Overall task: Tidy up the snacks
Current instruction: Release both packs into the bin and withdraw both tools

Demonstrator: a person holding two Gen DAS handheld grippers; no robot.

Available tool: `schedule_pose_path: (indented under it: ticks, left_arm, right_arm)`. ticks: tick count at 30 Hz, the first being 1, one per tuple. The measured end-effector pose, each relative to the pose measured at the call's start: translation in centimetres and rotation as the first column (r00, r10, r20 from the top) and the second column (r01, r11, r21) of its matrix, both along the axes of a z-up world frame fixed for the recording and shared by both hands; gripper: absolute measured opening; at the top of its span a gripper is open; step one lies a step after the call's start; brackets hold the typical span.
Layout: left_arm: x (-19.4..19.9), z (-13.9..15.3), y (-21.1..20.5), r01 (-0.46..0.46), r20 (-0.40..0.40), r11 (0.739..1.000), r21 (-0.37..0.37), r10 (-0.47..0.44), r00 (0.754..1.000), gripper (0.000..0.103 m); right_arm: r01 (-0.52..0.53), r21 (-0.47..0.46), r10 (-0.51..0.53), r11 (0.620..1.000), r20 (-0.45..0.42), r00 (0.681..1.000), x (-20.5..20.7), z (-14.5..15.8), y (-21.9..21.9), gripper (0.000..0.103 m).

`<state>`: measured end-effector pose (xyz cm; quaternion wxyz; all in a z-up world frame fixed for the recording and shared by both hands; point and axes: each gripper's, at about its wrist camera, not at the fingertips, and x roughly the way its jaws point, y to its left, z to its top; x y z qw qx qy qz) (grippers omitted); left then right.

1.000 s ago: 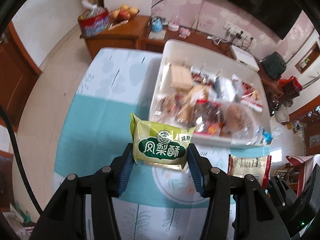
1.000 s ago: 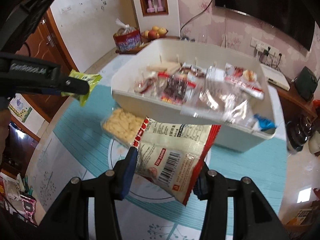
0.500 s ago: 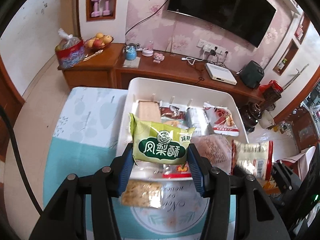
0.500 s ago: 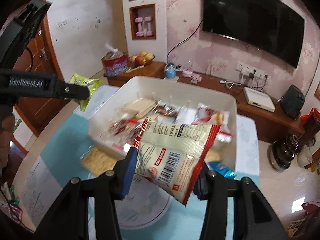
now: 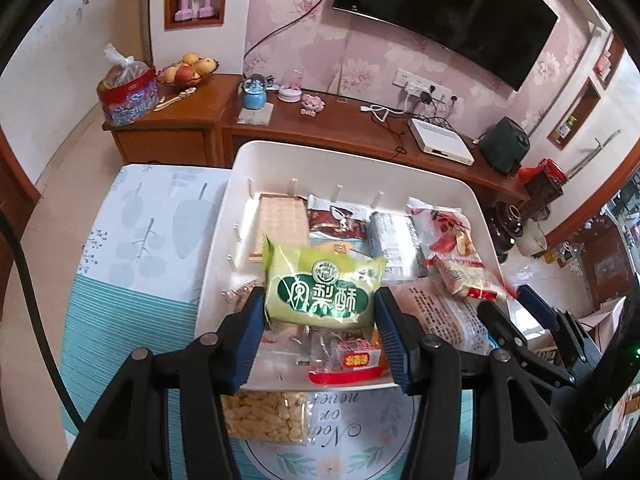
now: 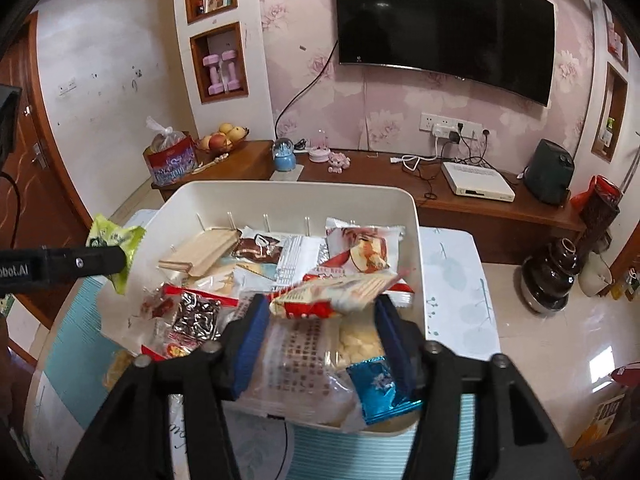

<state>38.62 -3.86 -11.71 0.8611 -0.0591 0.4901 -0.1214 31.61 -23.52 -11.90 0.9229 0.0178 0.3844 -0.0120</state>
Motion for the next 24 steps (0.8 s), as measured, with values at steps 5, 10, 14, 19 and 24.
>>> schedule_pose_path:
  ticks: [5, 10, 14, 19, 24]
  left_arm:
    - [-0.2, 0.7, 0.6, -0.019, 0.017, 1.000, 0.000, 0.019, 1.000, 0.059]
    - [-1.0, 1.4, 1.4, -0.029, 0.030, 1.000, -0.004, 0.029, 0.999, 0.067]
    - [-2.2, 1.5, 2.3, -0.041, 0.027, 0.999, -0.008, 0.041, 0.999, 0.068]
    - [-3.5, 1.2, 3.7, -0.054, 0.011, 0.999, -0.007, 0.054, 0.998, 0.076]
    - [-4.9, 0.4, 5.7, -0.067, -0.018, 0.998, -0.011, 0.067, 0.998, 0.078]
  right_arm:
    - [0.001, 0.026, -0.001, 1.000, 0.006, 1.000, -0.3, 0.6, -0.2, 0.068]
    - [-0.001, 0.030, 0.000, 1.000, 0.022, 1.000, -1.1, 1.4, 0.1, 0.068]
    - [-0.010, 0.027, 0.009, 1.000, 0.024, 1.000, -1.7, 1.8, 0.8, 0.068]
    - [-0.022, 0.024, 0.022, 0.999, 0.023, 0.999, -2.8, 2.2, 2.0, 0.068]
    - [-0.036, 0.033, 0.035, 0.999, 0.013, 0.999, -3.8, 2.2, 3.4, 0.068]
